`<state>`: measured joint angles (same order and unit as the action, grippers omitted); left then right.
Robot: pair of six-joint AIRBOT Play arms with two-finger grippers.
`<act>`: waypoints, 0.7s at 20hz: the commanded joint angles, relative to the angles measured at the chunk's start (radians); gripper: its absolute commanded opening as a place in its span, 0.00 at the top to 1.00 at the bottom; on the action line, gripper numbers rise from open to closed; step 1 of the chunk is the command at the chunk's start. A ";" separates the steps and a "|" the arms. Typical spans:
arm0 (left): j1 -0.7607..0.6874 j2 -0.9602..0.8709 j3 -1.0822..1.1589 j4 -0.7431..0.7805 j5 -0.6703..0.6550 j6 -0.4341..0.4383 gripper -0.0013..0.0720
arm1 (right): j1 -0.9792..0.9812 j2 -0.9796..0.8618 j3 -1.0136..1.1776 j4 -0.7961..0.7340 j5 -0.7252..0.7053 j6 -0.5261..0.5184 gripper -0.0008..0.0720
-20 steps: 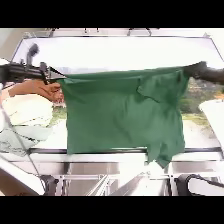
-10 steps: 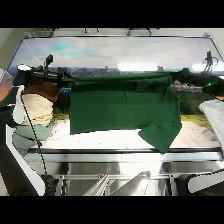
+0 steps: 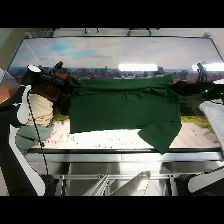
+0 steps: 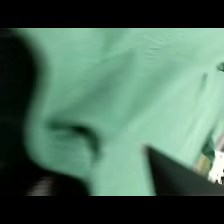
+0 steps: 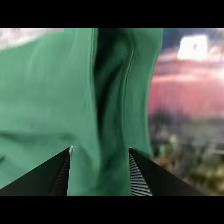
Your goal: Fold the shirts.
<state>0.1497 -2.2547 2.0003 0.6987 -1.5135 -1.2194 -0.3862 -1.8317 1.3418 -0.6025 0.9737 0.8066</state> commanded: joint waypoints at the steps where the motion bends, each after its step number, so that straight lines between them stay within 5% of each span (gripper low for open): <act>1: 0.029 0.011 0.097 0.042 -0.163 -0.110 0.13 | -0.064 0.057 0.001 -0.115 0.115 0.129 0.54; 2: 0.049 0.037 0.106 0.044 -0.187 -0.135 0.13 | -0.101 0.083 0.000 -0.143 0.180 0.155 0.62; 6: 0.144 0.224 -0.109 0.107 -0.190 -0.115 0.13 | -0.239 0.182 -0.132 -0.184 0.428 0.200 0.63; 9: 0.183 0.350 -0.313 0.148 -0.191 -0.070 0.13 | -0.311 0.329 -0.417 -0.217 0.377 0.202 0.60; 11: 0.194 0.432 -0.463 0.149 -0.173 -0.035 0.13 | -0.335 0.400 -0.583 -0.245 0.317 0.224 0.37; 14: 0.194 0.519 -0.653 0.151 -0.123 -0.007 0.13 | -0.319 0.424 -0.771 -0.227 0.242 0.239 0.37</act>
<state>0.3328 -1.8252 1.5204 0.8360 -1.6695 -1.2629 -0.6983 -1.4548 0.7517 -0.8230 1.2747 1.0233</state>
